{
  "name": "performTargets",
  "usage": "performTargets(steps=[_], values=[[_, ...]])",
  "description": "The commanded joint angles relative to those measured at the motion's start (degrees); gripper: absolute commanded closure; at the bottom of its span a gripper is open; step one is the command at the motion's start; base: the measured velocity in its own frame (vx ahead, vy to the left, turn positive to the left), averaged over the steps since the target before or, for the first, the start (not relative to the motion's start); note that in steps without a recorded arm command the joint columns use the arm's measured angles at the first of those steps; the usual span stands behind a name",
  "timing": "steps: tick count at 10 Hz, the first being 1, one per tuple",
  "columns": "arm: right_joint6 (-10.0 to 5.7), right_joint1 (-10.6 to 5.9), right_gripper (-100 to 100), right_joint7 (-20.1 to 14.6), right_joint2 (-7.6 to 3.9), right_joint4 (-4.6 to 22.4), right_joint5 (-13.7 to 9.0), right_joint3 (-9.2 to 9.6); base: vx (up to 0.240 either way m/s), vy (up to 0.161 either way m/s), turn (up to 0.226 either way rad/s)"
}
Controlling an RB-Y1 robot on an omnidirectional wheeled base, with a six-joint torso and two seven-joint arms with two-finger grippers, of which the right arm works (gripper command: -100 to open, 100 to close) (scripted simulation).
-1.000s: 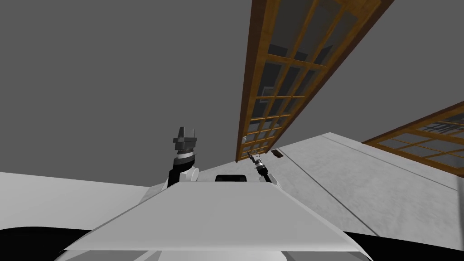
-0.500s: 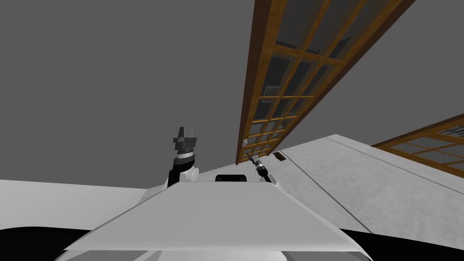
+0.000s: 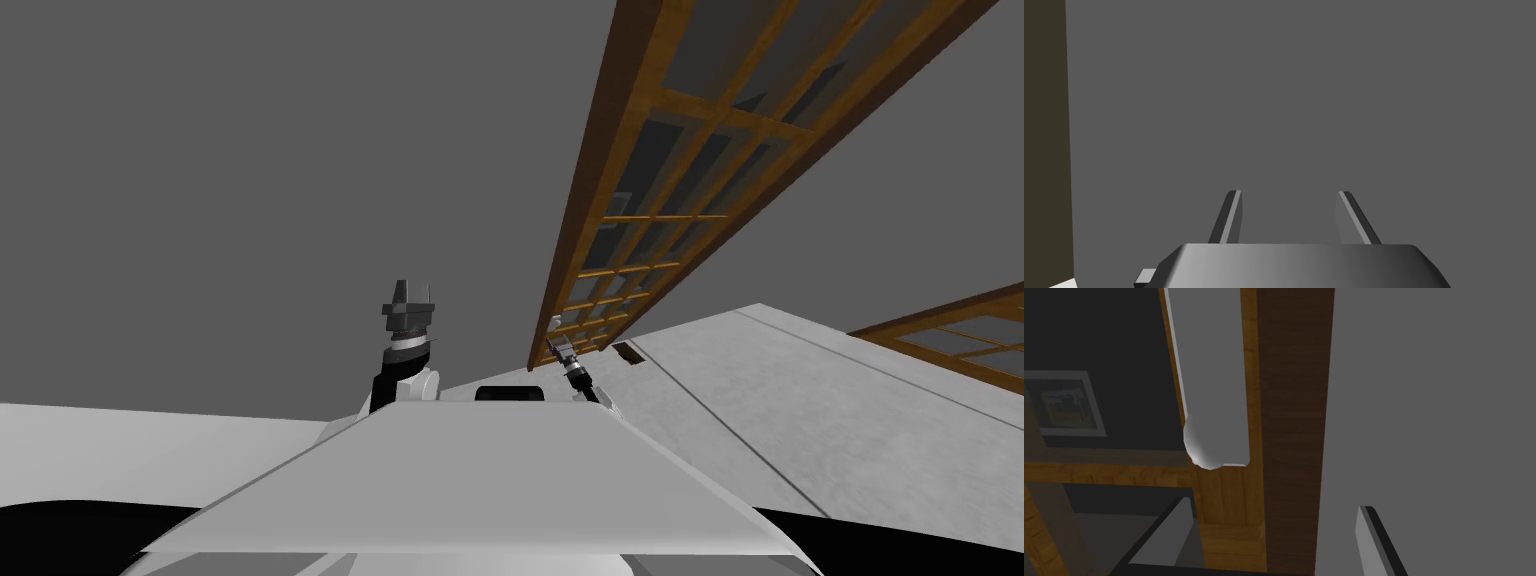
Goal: Pull the door open
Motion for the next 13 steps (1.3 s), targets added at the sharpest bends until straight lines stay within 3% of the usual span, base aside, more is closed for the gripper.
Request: performTargets(steps=[1, 5, 6, 7, 12, 13], values=[[0.33, 0.43, -100, 0.55, -0.34, -0.43, -1.39, 0.9, 0.176, 0.063, 0.04], [1.24, 1.66, -100, 1.92, -1.21, -1.74, -5.08, 3.33, 0.182, -0.056, 0.018], [1.13, 2.51, -100, 1.66, -0.57, -1.47, -4.31, 3.61, 0.039, -0.062, -0.007], [1.13, 2.51, 100, 1.66, -0.57, -1.47, -4.31, 3.61, -0.038, 0.023, -0.001], [1.13, 2.51, 100, 1.66, -0.57, -1.47, -4.31, 3.61, -0.006, 0.006, 0.004], [0.0, 2.76, -100, 1.35, -1.66, -0.8, -4.92, 2.93, -0.116, 0.031, 0.119]])
